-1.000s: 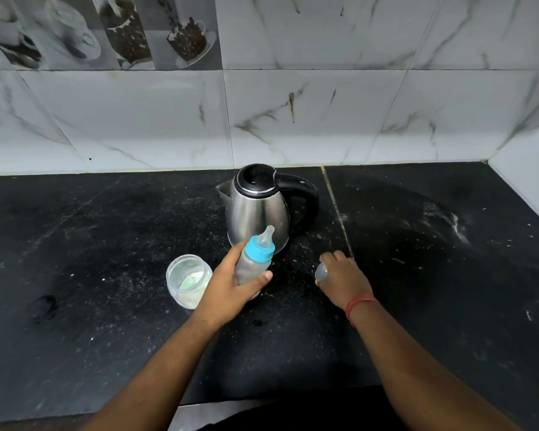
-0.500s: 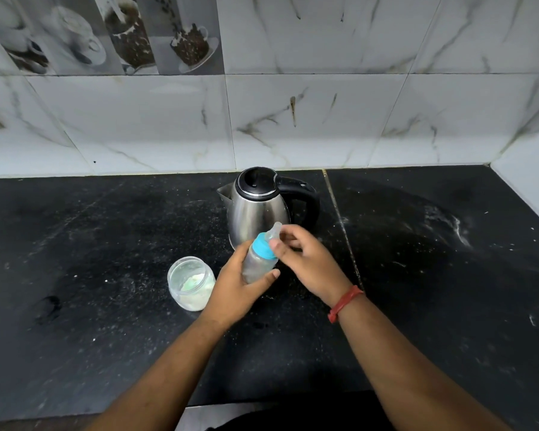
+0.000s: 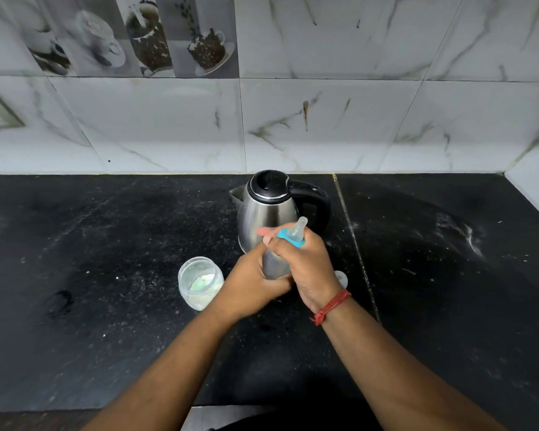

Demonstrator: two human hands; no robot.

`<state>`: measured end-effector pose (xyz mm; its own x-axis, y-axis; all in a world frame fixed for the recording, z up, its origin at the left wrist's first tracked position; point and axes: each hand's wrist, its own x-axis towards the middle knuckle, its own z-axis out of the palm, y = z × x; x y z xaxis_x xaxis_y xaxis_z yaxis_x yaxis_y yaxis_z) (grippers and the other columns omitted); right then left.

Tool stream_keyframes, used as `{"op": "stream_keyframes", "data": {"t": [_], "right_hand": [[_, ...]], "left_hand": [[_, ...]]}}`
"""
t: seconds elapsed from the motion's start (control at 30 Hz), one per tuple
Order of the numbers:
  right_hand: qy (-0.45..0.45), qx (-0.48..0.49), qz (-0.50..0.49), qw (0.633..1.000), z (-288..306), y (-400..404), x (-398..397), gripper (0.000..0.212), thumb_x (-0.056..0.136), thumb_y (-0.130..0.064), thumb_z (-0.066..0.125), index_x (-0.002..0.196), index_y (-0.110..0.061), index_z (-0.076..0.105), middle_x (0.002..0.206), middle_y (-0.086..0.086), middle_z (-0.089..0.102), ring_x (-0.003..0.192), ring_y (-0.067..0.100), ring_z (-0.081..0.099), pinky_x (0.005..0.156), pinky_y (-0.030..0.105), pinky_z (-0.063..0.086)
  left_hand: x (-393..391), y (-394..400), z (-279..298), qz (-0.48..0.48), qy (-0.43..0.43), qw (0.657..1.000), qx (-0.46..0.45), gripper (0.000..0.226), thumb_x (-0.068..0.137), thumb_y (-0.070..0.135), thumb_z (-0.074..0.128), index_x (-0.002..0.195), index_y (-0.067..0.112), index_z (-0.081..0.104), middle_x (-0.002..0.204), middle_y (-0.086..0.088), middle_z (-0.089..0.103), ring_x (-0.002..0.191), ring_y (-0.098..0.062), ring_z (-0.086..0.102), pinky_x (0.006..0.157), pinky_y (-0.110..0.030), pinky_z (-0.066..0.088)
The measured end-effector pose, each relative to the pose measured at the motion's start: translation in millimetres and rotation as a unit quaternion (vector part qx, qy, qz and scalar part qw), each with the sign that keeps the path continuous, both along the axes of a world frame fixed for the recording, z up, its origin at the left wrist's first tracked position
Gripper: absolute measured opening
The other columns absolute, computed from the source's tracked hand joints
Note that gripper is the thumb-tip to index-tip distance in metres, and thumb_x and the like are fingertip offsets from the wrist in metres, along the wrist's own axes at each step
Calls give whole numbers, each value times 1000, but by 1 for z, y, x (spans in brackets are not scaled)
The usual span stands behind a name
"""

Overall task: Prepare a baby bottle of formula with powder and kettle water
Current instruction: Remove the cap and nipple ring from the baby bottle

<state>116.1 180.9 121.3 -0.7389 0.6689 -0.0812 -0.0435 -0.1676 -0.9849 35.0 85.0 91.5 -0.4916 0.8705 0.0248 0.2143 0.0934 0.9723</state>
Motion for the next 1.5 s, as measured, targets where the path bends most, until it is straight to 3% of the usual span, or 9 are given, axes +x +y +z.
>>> {"op": "stream_keyframes", "data": {"t": [0.13,0.3,0.43,0.63,0.97,1.1,1.2,1.37,1.5], "right_hand": [[63,32,78,994,11,10,-1,4,78,-7,67,82,-7,68,100,9,79,103,18,74,87,27,55],[97,-4,278,956,18,35,4,22,79,-18,70,95,-4,65,115,12,73,118,26,66,100,40,52],[11,89,193,977,19,42,2,47,77,-36,77,116,-14,67,119,6,61,108,7,61,92,29,51],[21,116,72,990,11,32,5,50,73,-21,83,116,-18,58,107,-1,63,99,6,63,89,29,56],[64,13,192,979,13,45,15,67,83,-10,73,143,-11,44,138,22,60,129,36,57,107,50,46],[11,100,152,983,16,41,14,69,77,-23,80,138,-18,49,127,9,58,116,10,59,104,36,50],[6,116,142,983,16,38,14,65,73,-29,83,129,-20,53,115,4,60,109,11,61,100,38,53],[24,78,154,985,15,39,17,56,79,-12,75,130,-13,50,114,9,67,105,13,64,91,31,54],[41,30,185,981,14,38,20,55,86,-6,63,137,-13,46,131,23,65,118,30,62,98,43,51]], "left_hand": [[-4,3,10,-51,-74,996,15,14,76,-2,63,88,0,59,71,-8,54,67,-22,49,59,-26,41],[-6,0,16,-139,-185,973,16,20,80,11,72,94,0,62,75,-13,62,68,-21,62,66,-31,54],[-6,4,14,-73,-172,982,29,29,81,11,73,108,13,62,86,-2,67,81,-15,64,77,-34,55],[-14,0,11,-37,-106,993,28,43,79,18,77,120,17,62,103,-1,71,95,-15,66,90,-38,56],[-8,-9,6,-38,-181,982,38,40,79,12,77,115,9,58,93,-8,65,82,-21,65,75,-37,59],[-8,-8,5,-29,-160,986,39,47,75,24,80,117,18,61,95,-3,67,89,-22,62,88,-56,57],[-9,-9,4,-24,-142,989,32,51,76,26,81,123,21,62,102,-5,69,94,-23,63,96,-66,51],[-7,-12,4,-18,-135,990,23,52,74,30,82,121,24,62,102,-1,69,96,-19,63,98,-61,51],[-6,-13,2,-23,-143,989,22,53,73,32,83,120,21,61,100,-1,66,96,-17,61,93,-49,52]]}}
